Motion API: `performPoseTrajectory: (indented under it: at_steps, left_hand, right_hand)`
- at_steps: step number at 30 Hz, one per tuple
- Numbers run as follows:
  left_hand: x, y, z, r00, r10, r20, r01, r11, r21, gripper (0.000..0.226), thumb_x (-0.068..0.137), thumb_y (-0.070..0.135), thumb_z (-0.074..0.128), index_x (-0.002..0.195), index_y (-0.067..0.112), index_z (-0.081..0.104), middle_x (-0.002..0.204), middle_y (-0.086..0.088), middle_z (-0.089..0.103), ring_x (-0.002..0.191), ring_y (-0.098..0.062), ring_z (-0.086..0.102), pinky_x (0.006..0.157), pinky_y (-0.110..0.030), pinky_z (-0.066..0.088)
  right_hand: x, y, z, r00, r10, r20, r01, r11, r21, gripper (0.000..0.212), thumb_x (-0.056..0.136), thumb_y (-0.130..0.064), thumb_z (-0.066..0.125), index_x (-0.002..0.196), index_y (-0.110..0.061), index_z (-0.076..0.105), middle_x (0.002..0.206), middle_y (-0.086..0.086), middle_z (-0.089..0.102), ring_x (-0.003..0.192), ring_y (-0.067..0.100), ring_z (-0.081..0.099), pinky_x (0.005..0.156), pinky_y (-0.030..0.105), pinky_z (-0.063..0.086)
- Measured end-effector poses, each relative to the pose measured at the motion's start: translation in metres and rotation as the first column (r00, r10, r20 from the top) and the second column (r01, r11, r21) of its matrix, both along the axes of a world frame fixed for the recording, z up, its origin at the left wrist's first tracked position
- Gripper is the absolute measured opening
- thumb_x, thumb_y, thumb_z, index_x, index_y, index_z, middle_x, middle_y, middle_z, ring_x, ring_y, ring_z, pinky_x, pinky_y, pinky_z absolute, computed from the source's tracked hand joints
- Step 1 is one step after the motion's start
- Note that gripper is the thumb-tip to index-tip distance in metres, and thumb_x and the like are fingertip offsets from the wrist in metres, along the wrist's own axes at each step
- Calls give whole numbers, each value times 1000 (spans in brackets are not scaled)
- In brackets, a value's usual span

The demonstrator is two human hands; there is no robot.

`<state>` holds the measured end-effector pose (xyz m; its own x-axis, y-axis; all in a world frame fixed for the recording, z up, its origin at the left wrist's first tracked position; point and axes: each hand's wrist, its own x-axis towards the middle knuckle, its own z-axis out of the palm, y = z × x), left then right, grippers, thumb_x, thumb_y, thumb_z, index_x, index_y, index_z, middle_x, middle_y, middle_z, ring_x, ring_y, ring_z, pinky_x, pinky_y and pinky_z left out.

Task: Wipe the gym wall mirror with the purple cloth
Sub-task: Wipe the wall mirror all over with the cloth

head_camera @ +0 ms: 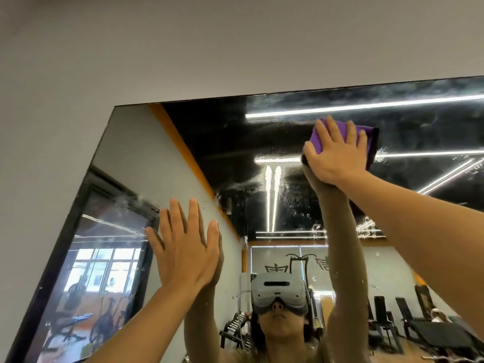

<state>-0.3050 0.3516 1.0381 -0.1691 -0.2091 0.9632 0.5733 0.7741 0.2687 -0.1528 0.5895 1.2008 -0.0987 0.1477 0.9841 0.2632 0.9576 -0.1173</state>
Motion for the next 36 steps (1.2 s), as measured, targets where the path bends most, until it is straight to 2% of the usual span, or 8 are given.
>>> performPoseTrajectory:
  at_steps: [4,8,11,14,18,22,31,36]
  left_hand:
    - [14,-3,-3,1000,14,6,-14,1000,-10,97,82,77,-16,161,27,8,170,-6,-1,156,-28,-6,123,-51,-8]
    - [22,0,-5,999,-41,5,41,997,-67,77,91,62,-2,160,31,12,170,-2,2,156,-25,-4,123,-52,-4]
    - [17,9,-4,998,-47,-41,45,998,-45,57,99,55,6,153,36,8,168,-5,12,155,-30,7,122,-61,4]
    - [13,11,-5,997,-40,-70,38,999,-35,53,102,50,13,152,33,12,165,-10,24,153,-35,19,120,-65,11]
    - [15,9,-4,999,-32,-42,29,998,-51,53,100,49,8,151,38,1,168,-3,10,155,-28,4,123,-60,2]
    - [12,8,-4,998,-5,-61,0,997,-74,62,98,55,5,155,32,11,167,-7,16,154,-34,11,121,-64,6]
    - [13,22,-5,999,20,-35,-21,999,-25,76,93,68,-2,159,30,1,169,-6,-1,155,-28,-7,121,-61,-7]
    - [12,23,-5,998,26,-55,-27,999,-20,76,95,67,3,160,29,10,169,-7,6,155,-31,1,121,-61,-4]
  right_hand:
    - [-17,-47,10,999,16,52,-16,1000,-10,71,104,-60,18,162,-25,-3,169,0,-12,151,43,-18,120,58,-13]
    - [-40,-87,-6,988,20,152,-68,943,325,67,104,-59,18,162,-30,0,169,-5,-9,153,37,-17,120,54,-15]
    - [-36,-74,-11,981,-10,195,-73,906,417,72,97,-64,11,162,-34,4,170,-7,-5,154,32,-12,122,51,-12]
    - [-18,-33,-2,992,-9,125,-31,950,311,72,96,-65,12,161,-35,3,170,-7,-5,155,31,-11,123,50,-11]
    - [11,25,2,998,-9,60,2,993,114,70,100,-65,17,162,-35,1,170,-5,-5,155,32,-12,124,51,-8]
    - [11,22,4,999,-4,54,0,998,66,68,104,-61,18,162,-32,-1,170,-4,-9,154,34,-15,123,54,-10]
    - [-20,-39,-34,982,-3,187,-78,903,423,66,103,-60,15,162,-33,0,169,-8,-7,154,30,-14,120,49,-15]
    - [8,21,-7,989,-36,140,-6,957,289,70,97,-66,8,160,-38,-3,169,-11,-10,155,26,-14,124,48,-11]
